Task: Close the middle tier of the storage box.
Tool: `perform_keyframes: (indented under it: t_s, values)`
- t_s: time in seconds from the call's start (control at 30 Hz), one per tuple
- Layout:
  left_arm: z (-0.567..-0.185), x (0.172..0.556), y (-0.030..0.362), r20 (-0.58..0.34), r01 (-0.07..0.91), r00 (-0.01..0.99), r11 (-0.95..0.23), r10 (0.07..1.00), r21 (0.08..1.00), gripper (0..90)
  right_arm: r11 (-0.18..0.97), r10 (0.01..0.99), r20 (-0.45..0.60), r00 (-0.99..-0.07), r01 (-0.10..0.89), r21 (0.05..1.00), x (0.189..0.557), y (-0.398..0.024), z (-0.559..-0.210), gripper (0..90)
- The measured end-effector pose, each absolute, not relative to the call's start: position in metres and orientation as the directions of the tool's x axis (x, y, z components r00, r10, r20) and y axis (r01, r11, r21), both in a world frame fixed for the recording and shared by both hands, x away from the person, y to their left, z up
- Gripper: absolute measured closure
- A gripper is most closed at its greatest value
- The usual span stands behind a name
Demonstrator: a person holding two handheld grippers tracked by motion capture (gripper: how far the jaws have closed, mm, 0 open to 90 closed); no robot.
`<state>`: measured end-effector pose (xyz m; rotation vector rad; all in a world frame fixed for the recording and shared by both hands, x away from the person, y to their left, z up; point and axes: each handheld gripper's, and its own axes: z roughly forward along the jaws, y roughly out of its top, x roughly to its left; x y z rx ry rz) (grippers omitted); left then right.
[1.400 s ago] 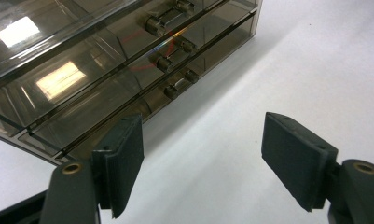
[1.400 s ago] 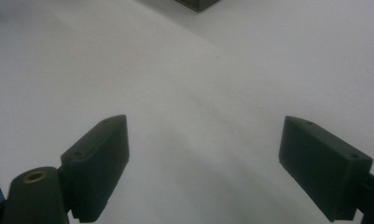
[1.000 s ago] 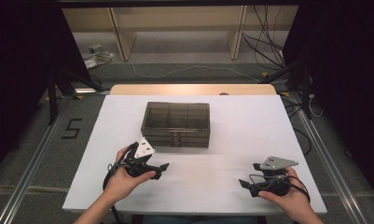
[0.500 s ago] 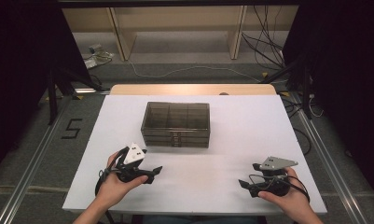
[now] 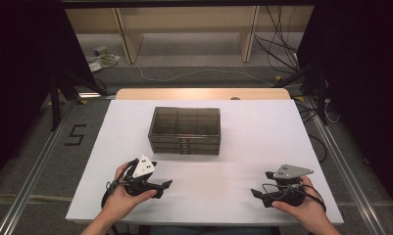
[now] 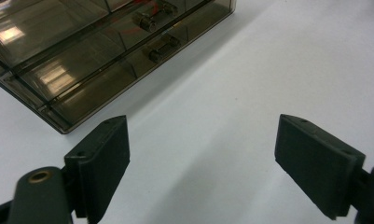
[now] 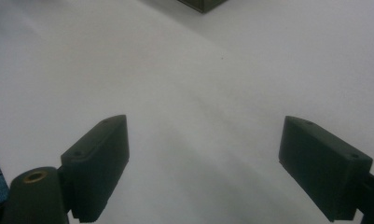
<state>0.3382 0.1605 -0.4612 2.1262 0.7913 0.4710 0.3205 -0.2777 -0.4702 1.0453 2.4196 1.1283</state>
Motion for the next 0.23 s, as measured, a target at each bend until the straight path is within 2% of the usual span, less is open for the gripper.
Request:
perform_keyframes:
  t_s: [0.23]
  values:
    - [-0.4613, 0.3388, 0.1578, 0.055, 0.373, 0.748, -0.487, 0.662, 0.79, 17.9, 0.433, 0.712, 0.056, -0.7, 0.501, 0.749, 0.3207, -0.2773, -0.4703, 16.7]
